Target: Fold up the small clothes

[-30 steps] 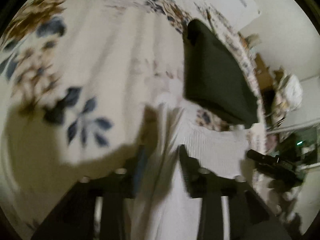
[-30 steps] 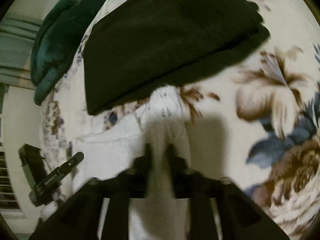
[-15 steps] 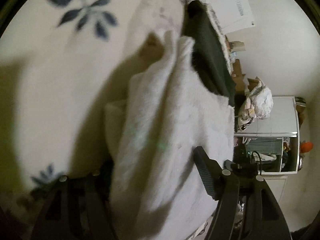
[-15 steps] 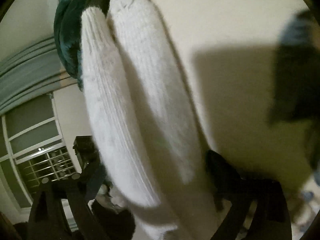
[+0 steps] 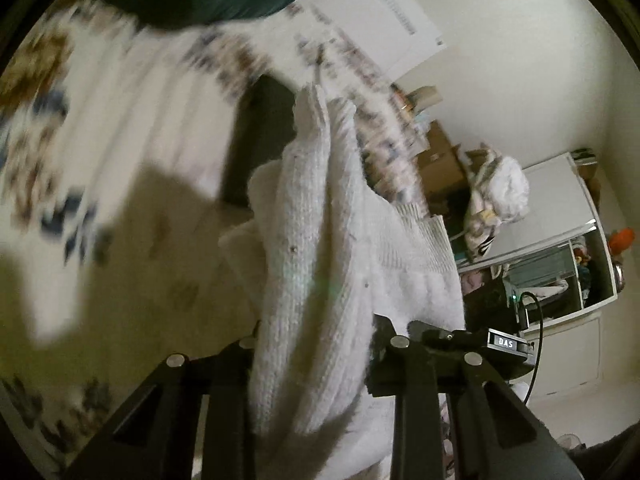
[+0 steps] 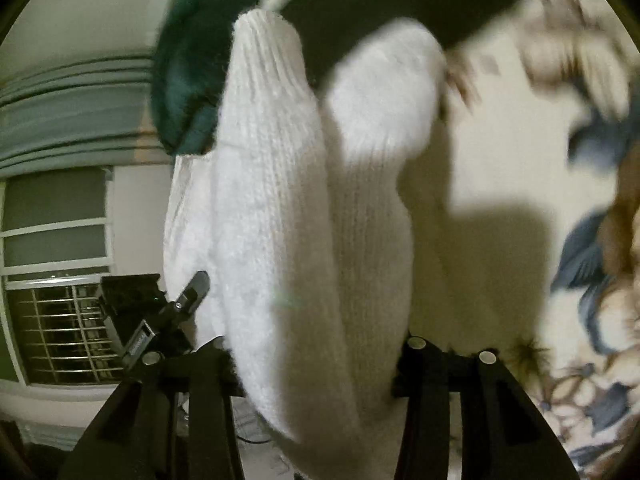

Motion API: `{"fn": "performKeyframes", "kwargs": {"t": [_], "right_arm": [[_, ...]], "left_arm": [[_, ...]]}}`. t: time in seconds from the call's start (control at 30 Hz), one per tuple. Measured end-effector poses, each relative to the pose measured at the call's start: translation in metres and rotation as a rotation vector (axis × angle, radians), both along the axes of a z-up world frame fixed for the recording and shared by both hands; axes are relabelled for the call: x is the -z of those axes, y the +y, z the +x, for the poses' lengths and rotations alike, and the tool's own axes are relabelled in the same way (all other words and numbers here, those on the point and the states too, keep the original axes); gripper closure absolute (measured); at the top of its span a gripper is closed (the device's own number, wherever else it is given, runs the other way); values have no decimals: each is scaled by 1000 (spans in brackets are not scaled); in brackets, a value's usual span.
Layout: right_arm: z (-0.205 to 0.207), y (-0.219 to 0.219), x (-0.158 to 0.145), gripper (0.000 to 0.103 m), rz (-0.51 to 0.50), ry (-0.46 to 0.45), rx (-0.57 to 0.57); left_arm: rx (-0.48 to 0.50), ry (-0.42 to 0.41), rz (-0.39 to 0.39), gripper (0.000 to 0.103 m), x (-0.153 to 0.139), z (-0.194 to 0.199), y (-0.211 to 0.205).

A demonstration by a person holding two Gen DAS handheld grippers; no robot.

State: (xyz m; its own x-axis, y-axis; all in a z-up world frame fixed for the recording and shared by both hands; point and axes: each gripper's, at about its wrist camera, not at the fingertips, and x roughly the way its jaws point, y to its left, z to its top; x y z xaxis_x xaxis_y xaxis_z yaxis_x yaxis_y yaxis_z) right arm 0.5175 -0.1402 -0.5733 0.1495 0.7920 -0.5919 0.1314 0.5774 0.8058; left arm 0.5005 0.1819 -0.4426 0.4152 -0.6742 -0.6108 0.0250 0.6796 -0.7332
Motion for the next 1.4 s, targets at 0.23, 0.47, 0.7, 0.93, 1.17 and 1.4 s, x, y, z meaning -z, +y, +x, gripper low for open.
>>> {"fn": "performKeyframes", "kwargs": {"t": [0.23,0.47,0.7,0.93,1.17,1.4], "right_arm": [[93,-54,-78,57,-44,-110,22],[214,-73,-47,57,-134,-79,12],[279,-64,14,57,-204,1,-35],[273,-21,4,40,-441,-18,-75],[211,2,-38,0,-873,-125,-10],[136,-17,-95,0,-1096,-204,115]], "left_arm": [[-13,-96,17,78,-32,96,-27],[-39,-60,55,78,25,188,-52],[-31,21,185,75,70,222,-62],[-22,-38,476,62,49,209,-80],[-59,-155,715,5,18,182,-101],[-101,-176,767,0,-26,148,-113]]}}
